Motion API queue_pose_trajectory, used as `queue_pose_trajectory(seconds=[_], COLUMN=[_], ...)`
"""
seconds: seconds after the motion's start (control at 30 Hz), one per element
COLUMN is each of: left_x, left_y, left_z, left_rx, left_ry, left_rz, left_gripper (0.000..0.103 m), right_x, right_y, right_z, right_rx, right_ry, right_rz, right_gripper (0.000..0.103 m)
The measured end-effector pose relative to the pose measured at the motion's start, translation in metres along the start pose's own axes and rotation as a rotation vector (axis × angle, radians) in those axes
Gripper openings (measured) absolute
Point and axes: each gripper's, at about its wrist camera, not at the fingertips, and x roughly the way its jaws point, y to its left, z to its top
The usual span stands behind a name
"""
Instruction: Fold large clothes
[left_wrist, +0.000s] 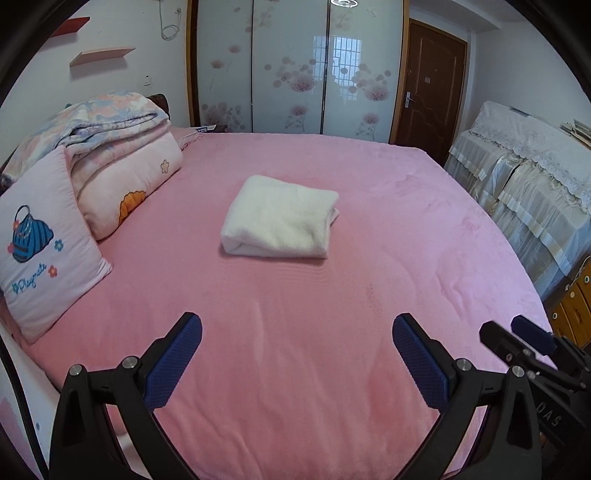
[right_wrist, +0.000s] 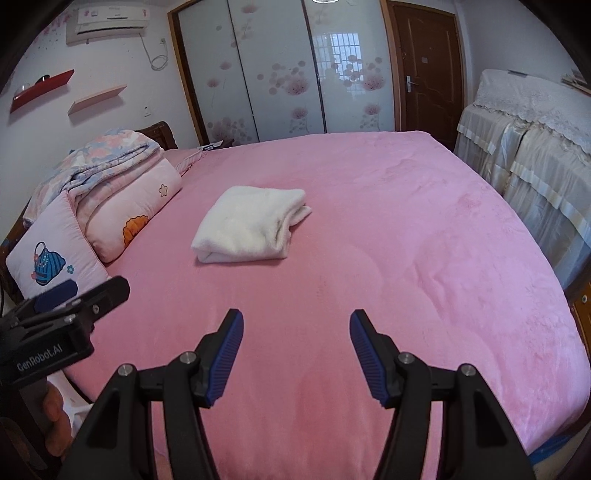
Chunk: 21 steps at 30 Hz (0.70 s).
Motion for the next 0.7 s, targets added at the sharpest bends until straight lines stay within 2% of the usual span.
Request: queue_pose_trajectory(seconds=[0.1, 0.2, 0.33, 0.7], left_x=[-0.006, -0.005, -0.009, -0.021], left_y=[-0.005, -0.008, -0.014, -0.028], left_z=[-0.017, -0.030, -0.041, -0.050], left_rx=[-0.013, -0.038, -0.029, 0.001], left_ry=[0.009, 0.044, 0.062, 0.073], left_rz=[0.002, -0.037, -0.033, -0.064], left_gripper=[0.103, 0.103, 0.103, 0.102], right_x=[-0.009, -0.013, -0.019, -0.032], right_y=[-0.005, -0.006, -0.007, -0.006], right_z=[-0.012, -0.022, -0.031, -0.042], right_rx=[0.005, -0.011, -0.028, -0.063], right_ry=[-0.010, 0.002, 0.003, -0.018], right_rz=[-0.011, -0.025, -0.026, -0.047], right_gripper=[0.064, 0.064, 0.064, 0.064])
